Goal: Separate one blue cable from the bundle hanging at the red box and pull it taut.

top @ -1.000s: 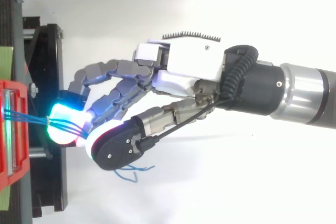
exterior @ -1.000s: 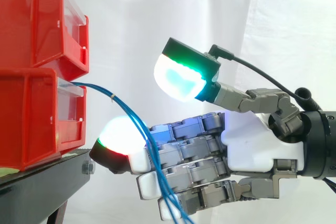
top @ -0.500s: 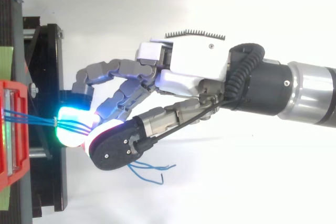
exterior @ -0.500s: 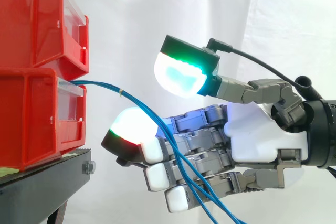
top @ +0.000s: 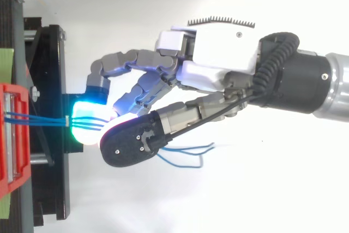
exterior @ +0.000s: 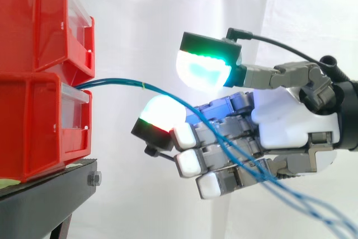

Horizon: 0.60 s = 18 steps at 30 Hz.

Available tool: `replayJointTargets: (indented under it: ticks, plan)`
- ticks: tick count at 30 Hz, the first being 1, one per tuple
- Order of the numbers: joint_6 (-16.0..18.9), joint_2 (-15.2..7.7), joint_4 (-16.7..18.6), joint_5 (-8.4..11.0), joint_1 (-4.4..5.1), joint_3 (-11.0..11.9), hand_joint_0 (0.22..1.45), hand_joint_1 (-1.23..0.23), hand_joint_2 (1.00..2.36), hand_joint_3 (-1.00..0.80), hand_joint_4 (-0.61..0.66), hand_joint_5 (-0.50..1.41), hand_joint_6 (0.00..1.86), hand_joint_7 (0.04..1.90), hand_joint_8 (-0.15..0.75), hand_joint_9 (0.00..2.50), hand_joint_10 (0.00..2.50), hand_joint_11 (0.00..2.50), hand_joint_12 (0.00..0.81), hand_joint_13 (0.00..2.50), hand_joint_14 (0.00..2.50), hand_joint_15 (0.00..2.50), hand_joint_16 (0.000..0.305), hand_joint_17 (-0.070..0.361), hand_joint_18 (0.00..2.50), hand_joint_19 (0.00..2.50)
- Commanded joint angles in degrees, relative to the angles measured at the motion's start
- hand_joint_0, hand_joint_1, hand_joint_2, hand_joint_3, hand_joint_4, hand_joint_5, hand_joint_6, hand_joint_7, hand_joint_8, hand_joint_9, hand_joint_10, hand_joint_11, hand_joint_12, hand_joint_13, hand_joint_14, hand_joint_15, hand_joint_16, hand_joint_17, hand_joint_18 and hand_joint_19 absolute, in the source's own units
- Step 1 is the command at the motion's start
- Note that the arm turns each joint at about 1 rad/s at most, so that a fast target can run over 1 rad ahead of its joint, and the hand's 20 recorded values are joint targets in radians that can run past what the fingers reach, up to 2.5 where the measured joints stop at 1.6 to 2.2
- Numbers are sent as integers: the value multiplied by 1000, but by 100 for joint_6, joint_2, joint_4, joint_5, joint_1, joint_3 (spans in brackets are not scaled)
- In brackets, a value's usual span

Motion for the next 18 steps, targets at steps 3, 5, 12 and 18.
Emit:
replayJointTargets:
  ticks: [3,5,12,18]
  plan:
    - [0,109,-137,6,-15,3,627,-639,1014,-321,173,-138,544,1343,288,829,16,609,286,907,15,428,30,68,805,491]
    - [9,109,-287,-3,-24,73,623,-626,1011,-360,171,-138,546,1339,289,830,16,607,285,907,16,432,30,67,802,489]
    - [-18,109,-410,23,-50,143,636,-568,1012,-363,168,-145,612,1282,289,845,18,607,284,911,15,426,30,68,805,489]
    - [-18,109,-410,23,-59,143,647,-601,1020,-161,167,-147,621,1274,293,844,18,621,289,909,15,429,30,68,803,499]
